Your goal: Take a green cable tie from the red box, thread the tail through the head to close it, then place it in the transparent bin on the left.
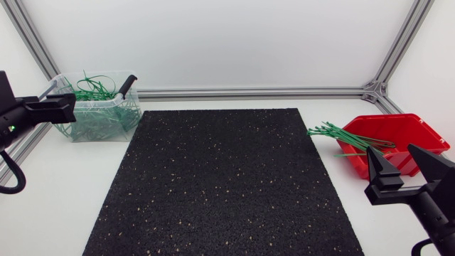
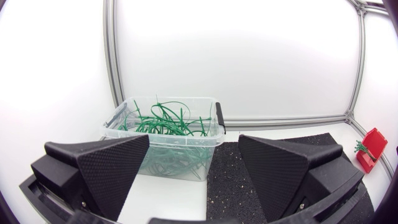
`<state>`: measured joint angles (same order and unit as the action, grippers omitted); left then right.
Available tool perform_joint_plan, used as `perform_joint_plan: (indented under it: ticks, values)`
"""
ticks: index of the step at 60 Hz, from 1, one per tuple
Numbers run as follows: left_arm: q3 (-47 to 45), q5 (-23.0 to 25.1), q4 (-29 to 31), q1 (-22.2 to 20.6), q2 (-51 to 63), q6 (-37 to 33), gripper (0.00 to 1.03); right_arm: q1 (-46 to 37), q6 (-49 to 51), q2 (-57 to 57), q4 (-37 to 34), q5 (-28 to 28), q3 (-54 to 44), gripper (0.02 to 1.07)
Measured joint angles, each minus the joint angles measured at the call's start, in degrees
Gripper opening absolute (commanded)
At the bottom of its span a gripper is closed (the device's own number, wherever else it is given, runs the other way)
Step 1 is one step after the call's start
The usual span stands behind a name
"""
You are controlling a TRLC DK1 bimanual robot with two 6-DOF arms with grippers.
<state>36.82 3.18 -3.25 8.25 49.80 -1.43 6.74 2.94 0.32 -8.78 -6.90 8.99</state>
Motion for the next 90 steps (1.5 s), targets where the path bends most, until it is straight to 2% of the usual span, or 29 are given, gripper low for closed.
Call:
perform_joint_plan:
  ticks: [14, 20, 34, 83, 90]
  values:
    - [-6.95, 0.00, -1.79, -1.40, -8.79, 1.77, 1.00, -5.31, -1.44, 0.00, 6.97, 5.70, -6.51, 1.02]
    - [-10.34, -0.02, -2.86, -2.43, -12.35, 3.04, 1.00, -6.23, -1.68, 0.00, 7.76, 6.69, -7.67, 1.02]
    - [-17.70, -1.64, -3.87, -5.40, -22.40, 4.48, 1.00, -6.49, -1.86, 0.00, 7.80, 6.71, -7.67, 1.02]
    - [-34.32, -2.64, 2.73, -7.69, -47.12, 2.71, 0.99, -6.49, -1.86, 0.00, 7.80, 6.71, -7.67, 1.02]
    - [-34.47, -3.19, 2.75, -7.93, -49.20, 2.47, 0.99, -6.49, -1.86, 0.00, 7.80, 6.71, -7.67, 1.02]
